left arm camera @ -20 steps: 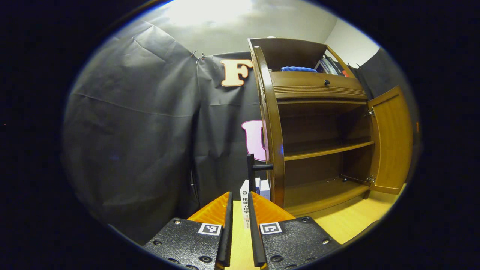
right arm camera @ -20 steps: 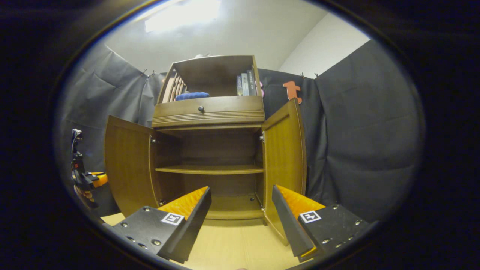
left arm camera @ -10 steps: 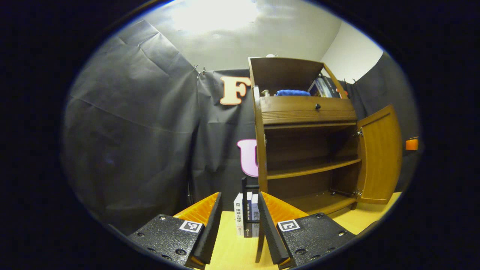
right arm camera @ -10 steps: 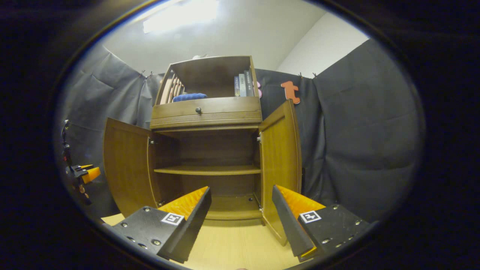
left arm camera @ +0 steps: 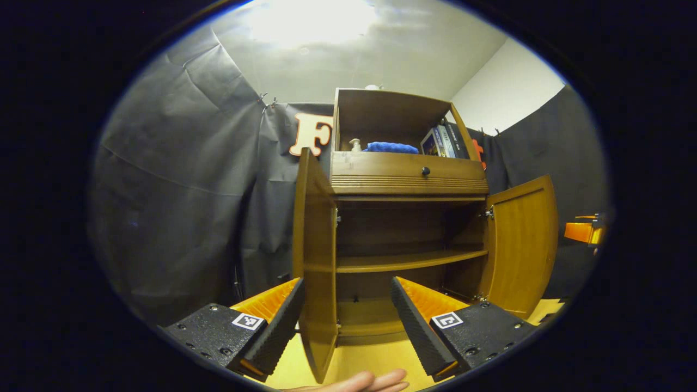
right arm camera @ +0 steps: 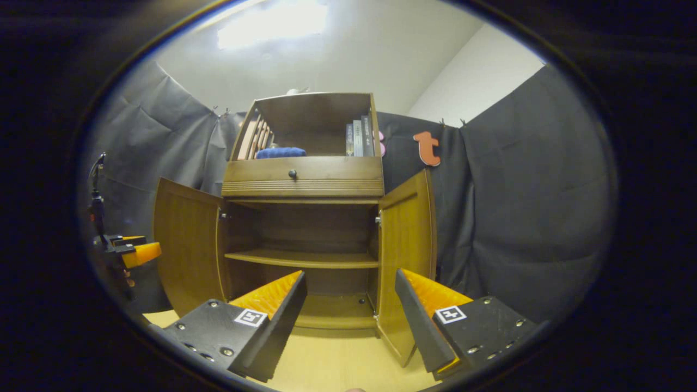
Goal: Open the right door of the double-door shoe cabinet with the right hand, and open the left door with the left hand.
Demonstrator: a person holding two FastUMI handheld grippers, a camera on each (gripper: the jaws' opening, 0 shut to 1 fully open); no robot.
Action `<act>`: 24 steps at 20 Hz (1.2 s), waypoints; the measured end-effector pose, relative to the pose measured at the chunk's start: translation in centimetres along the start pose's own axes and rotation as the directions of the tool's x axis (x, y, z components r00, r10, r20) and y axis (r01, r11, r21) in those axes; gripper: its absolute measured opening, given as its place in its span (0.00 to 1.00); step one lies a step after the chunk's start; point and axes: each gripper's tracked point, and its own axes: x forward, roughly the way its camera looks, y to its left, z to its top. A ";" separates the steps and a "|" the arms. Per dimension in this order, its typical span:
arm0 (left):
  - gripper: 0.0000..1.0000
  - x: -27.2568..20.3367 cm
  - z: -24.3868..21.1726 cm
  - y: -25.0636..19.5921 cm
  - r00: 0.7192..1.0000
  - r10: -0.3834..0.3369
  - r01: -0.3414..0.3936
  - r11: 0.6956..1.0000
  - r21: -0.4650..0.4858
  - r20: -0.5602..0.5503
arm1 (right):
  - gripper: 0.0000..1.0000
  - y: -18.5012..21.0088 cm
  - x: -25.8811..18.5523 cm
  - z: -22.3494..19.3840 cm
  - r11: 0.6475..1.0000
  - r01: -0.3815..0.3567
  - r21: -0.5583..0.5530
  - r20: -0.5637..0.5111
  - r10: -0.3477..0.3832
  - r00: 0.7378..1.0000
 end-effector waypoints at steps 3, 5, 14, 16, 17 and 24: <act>0.94 1.5 0.1 -2.6 1.000 -0.011 0.011 1.000 -0.008 -0.007 | 0.96 -0.4 0.6 0.8 1.000 0.005 0.008 0.029 -0.005 1.000; 0.94 2.6 0.0 -4.8 1.000 -0.028 0.028 1.000 -0.008 -0.009 | 0.96 -0.6 1.4 1.1 1.000 0.006 0.018 0.042 -0.007 0.999; 0.99 7.3 -3.0 -12.8 0.994 -0.102 0.103 0.994 0.044 -0.037 | 0.94 -0.9 6.4 -1.3 0.997 0.011 0.080 0.030 -0.013 0.999; 0.99 8.5 -4.3 -13.8 0.993 -0.103 0.106 0.993 0.052 -0.059 | 0.96 -0.9 7.7 -2.3 0.998 0.020 0.065 0.025 -0.022 0.999; 0.98 9.3 -4.8 -14.0 0.993 -0.101 0.105 0.992 0.062 -0.065 | 0.96 -0.8 8.4 -3.0 0.998 0.025 0.054 0.019 -0.026 0.999; 0.99 12.9 -9.4 -13.0 0.989 -0.078 0.087 0.994 0.071 -0.123 | 0.94 3.0 12.4 -6.4 0.999 -0.036 0.023 -0.011 0.036 0.999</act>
